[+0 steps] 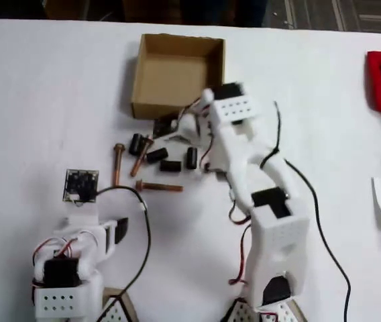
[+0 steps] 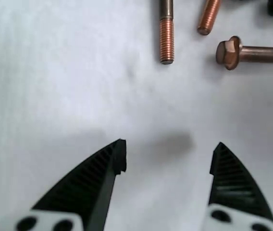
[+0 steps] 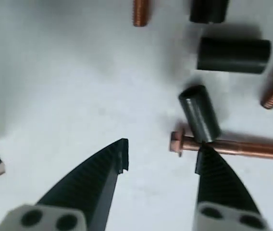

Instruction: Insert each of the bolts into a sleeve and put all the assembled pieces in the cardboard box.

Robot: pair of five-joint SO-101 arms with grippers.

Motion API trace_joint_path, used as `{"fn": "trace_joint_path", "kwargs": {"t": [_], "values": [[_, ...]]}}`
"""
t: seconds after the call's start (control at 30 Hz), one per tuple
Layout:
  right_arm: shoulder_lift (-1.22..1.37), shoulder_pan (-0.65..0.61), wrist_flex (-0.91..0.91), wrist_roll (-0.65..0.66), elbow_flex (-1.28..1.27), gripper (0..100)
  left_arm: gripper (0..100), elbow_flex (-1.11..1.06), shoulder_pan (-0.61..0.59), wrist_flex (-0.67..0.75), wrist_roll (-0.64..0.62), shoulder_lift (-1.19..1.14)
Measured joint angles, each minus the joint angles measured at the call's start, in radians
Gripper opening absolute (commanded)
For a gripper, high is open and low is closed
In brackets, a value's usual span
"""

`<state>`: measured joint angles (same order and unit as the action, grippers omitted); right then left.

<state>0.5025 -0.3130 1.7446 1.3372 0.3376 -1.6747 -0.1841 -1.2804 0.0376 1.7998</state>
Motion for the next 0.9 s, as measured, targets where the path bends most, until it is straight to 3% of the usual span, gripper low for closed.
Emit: {"fn": "trace_joint_path", "kwargs": {"t": [0.3,0.9], "values": [[0.157,0.034,0.0,0.031,0.192,28.3,30,0.0,0.0,0.0,0.0,0.0],[0.29,-0.041,0.0,0.037,0.21,28.3,30,0.0,0.0,0.0,0.0,0.0]]}}
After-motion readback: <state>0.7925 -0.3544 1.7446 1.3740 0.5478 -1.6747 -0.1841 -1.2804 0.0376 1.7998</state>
